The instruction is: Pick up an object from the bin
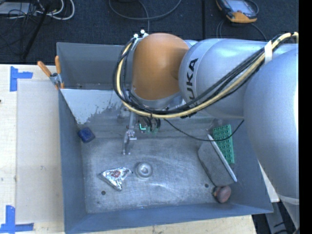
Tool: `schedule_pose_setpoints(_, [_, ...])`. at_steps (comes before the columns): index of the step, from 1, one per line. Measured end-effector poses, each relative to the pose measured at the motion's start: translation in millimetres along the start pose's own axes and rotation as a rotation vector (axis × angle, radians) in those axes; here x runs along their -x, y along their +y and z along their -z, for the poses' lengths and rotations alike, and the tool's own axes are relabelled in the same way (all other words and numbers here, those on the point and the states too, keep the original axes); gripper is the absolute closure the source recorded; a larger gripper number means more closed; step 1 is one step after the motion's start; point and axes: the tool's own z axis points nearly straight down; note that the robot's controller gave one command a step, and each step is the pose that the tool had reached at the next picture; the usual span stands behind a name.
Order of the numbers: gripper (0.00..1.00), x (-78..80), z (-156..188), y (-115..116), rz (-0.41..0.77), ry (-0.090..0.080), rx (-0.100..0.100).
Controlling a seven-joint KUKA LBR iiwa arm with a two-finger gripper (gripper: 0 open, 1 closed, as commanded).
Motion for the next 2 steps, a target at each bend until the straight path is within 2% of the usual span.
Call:
schedule_pose_setpoints(1, [0.00, -67.8, -108.3, -17.4, 0.015, -0.011, 0.003])
schedule_pose_setpoints(2, [1.00, -67.5, -105.2, -16.5, 0.015, -0.006, 0.003])
